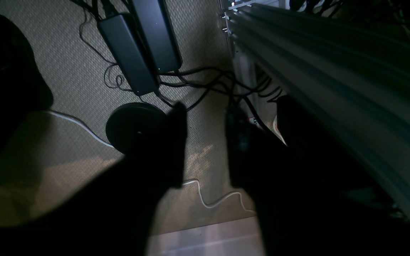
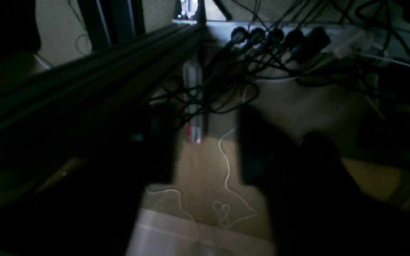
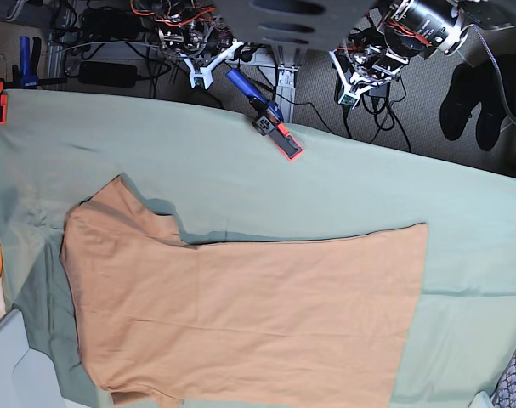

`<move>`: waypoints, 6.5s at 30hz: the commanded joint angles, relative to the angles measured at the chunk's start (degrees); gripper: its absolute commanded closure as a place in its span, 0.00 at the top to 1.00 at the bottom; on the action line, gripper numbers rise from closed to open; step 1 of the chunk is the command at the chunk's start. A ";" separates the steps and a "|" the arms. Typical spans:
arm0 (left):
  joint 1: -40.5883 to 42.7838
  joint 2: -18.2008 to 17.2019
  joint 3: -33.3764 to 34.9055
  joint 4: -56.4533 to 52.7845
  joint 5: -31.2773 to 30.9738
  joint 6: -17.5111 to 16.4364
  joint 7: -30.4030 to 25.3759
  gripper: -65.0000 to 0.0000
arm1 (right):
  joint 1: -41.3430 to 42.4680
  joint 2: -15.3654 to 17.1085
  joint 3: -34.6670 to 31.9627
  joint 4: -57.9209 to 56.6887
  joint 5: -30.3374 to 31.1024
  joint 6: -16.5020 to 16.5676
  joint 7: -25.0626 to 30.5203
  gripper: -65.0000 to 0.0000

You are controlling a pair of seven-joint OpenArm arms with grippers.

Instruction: Fold the T-shirt properly

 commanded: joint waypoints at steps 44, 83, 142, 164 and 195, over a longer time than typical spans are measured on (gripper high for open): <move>19.87 -8.98 -1.11 37.64 4.33 -4.87 9.70 0.08 | -17.75 4.28 -0.17 26.08 0.98 -1.01 -10.12 0.03; 21.22 -13.70 -31.71 93.72 -12.17 -6.29 27.74 0.56 | -21.86 16.00 21.33 85.66 28.89 -1.92 -25.38 0.56; 9.55 -7.78 -36.06 80.24 -15.06 -11.50 28.74 0.00 | -0.68 1.79 24.17 70.01 26.14 -7.52 -26.86 0.56; 9.51 -9.70 -36.06 80.24 -15.21 -11.50 28.35 0.00 | 1.70 -4.02 24.17 68.02 22.91 -6.62 -32.13 0.00; 10.36 -11.32 -38.75 87.36 -20.44 -17.09 30.25 0.00 | -4.42 11.02 24.55 84.52 28.06 -1.27 -34.73 0.00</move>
